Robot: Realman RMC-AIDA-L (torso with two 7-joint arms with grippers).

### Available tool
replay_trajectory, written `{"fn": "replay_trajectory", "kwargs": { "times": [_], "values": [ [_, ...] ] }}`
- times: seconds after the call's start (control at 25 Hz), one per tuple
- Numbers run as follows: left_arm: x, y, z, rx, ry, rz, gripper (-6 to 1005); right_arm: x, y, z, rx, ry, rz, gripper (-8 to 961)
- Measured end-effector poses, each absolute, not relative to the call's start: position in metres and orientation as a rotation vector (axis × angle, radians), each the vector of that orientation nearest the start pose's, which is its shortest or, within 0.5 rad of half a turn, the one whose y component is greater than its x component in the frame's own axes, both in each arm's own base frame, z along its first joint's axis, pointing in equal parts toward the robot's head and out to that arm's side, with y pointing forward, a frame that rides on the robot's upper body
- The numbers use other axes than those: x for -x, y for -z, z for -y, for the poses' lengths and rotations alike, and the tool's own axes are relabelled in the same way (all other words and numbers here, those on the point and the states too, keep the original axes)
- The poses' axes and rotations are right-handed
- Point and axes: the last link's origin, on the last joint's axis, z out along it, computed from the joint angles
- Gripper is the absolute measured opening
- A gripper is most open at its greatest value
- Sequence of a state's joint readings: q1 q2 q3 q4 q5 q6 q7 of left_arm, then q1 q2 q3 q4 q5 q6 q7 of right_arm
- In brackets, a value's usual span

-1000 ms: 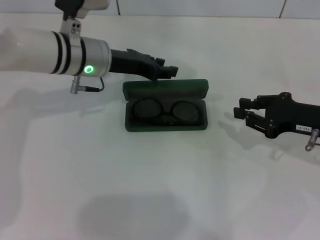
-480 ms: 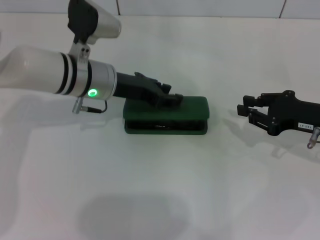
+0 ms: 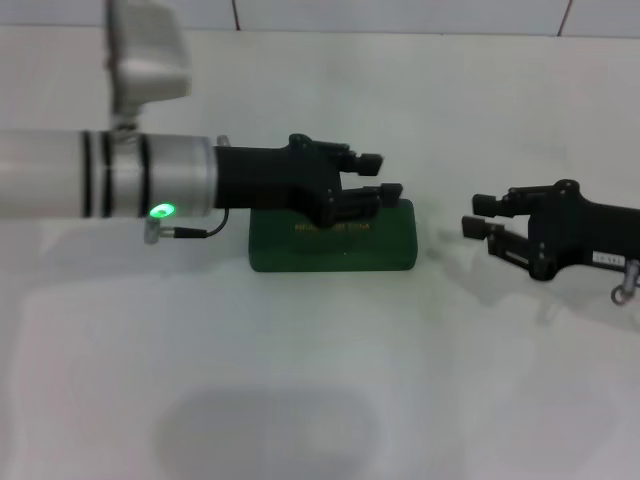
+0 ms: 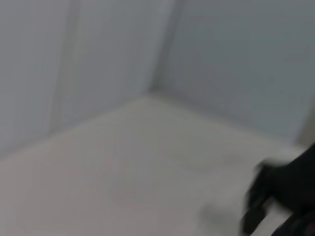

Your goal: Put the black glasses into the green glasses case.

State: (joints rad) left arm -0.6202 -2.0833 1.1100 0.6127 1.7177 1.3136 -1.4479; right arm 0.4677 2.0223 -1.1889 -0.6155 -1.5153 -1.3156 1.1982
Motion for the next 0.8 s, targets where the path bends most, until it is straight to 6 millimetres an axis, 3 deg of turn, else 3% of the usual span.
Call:
{"fn": "replay_trajectory", "kwargs": {
  "times": [0.16, 0.28, 0.44, 0.6, 0.8],
  "values": [
    [0.203, 0.023, -0.324, 2.834, 0.966, 0.325, 563, -0.239, 0.020, -0.324, 2.706, -0.839, -0.168, 285],
    [0.207, 0.013, -0.300, 2.867, 1.048, 0.242, 563, -0.236, 0.020, -0.315, 2.678, -0.936, -0.077, 286],
    [0.220, 0.014, -0.279, 2.874, 1.057, 0.121, 603, -0.233, 0.024, -0.306, 2.696, -1.001, -0.025, 287],
    [0.230, 0.016, -0.265, 2.850, 1.055, 0.003, 682, -0.233, 0.033, -0.301, 2.716, -1.008, 0.030, 422],
    [0.236, 0.013, -0.260, 2.844, 1.051, -0.003, 780, -0.224, 0.045, -0.301, 2.762, -1.015, 0.075, 607]
  ]
}}
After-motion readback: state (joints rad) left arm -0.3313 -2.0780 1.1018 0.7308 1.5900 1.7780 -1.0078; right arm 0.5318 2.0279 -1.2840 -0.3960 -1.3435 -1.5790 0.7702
